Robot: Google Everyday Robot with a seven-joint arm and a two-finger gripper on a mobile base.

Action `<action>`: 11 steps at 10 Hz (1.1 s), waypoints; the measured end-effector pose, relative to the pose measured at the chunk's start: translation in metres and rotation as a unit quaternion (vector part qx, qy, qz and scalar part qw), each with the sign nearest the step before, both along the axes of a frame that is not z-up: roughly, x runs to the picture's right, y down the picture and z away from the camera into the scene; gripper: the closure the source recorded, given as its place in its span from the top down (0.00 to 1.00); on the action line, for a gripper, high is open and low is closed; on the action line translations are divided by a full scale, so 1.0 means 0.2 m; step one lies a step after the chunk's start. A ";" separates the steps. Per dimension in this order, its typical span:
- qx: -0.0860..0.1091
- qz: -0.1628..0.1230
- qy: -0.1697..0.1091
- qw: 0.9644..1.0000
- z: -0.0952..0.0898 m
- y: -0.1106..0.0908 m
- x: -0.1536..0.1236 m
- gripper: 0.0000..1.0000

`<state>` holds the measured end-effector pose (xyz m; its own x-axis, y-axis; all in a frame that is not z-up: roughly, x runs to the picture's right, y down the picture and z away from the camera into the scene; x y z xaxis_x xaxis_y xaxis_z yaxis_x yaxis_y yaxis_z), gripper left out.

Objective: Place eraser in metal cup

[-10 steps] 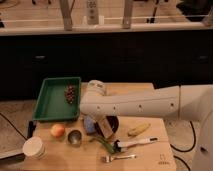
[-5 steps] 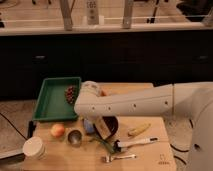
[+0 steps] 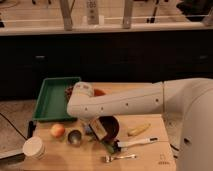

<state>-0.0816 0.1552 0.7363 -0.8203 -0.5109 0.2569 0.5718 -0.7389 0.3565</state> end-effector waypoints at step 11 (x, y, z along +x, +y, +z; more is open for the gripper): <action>-0.020 -0.066 -0.036 0.997 -0.07 0.05 -0.29 0.00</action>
